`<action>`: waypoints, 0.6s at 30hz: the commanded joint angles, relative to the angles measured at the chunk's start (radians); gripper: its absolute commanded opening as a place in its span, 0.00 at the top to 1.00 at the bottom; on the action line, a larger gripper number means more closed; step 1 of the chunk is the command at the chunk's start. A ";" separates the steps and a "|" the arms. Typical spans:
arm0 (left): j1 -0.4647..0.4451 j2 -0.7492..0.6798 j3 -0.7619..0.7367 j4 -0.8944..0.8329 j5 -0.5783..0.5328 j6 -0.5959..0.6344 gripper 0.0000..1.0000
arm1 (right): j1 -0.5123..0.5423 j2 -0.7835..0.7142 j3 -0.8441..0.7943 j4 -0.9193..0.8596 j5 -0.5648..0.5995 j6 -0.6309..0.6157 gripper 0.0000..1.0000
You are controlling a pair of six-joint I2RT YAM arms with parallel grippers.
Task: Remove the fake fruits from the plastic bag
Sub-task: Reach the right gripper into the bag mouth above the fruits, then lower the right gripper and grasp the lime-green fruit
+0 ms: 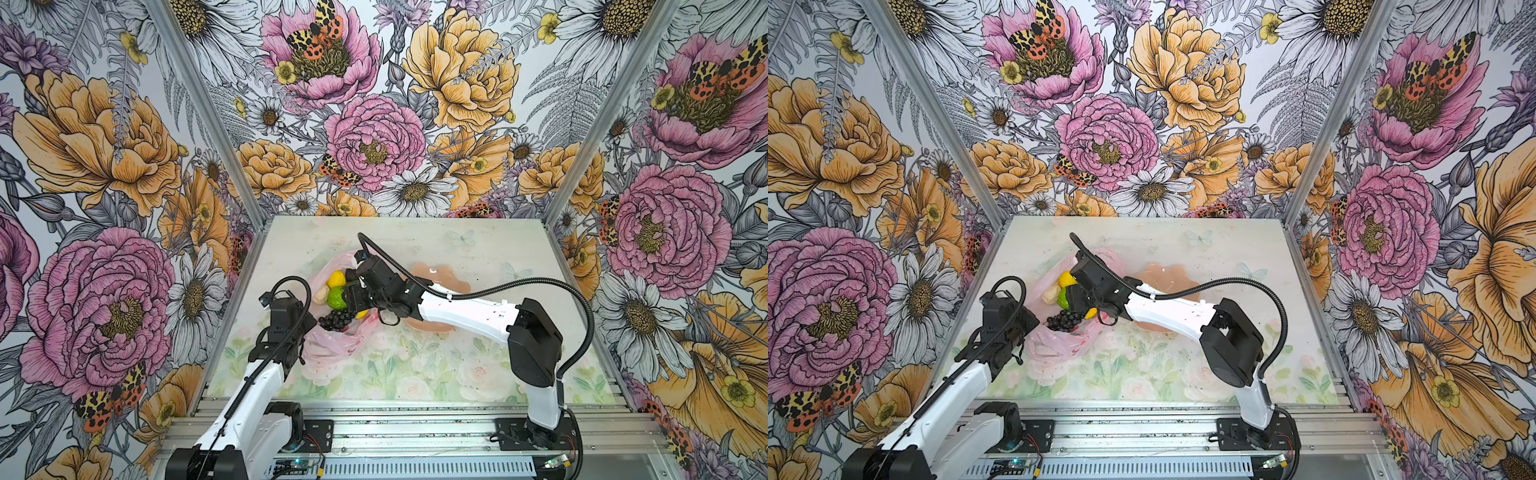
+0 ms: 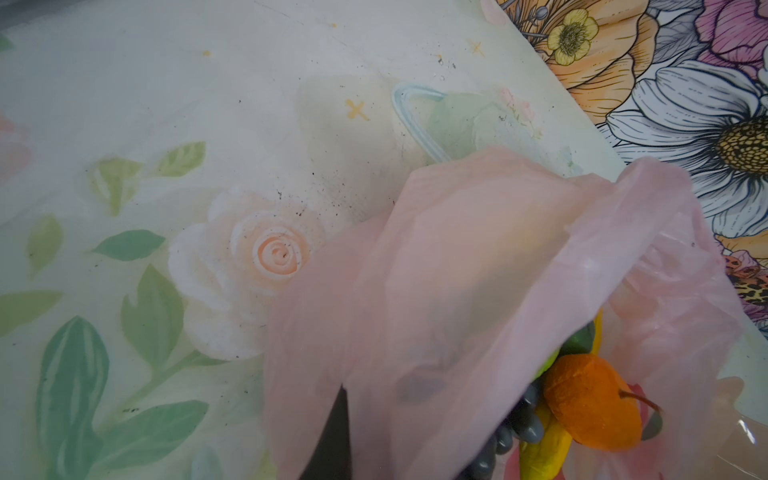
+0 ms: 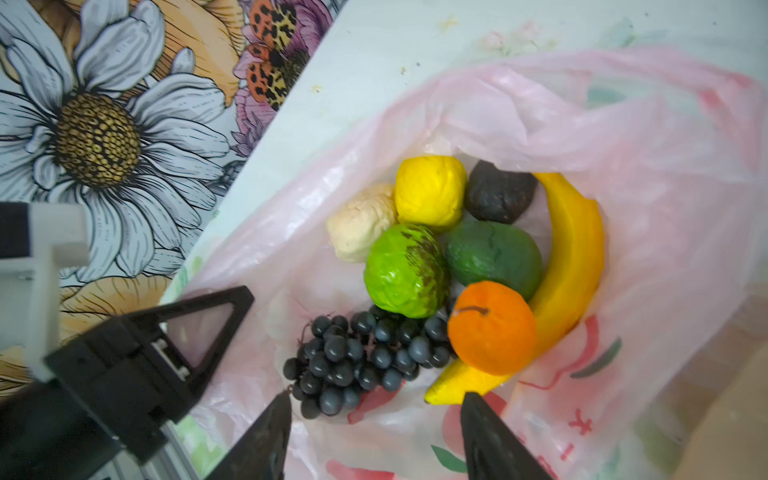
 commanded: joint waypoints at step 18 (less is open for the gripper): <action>-0.004 -0.043 -0.075 0.132 0.042 0.052 0.86 | 0.010 0.373 0.370 -0.072 0.114 0.047 0.34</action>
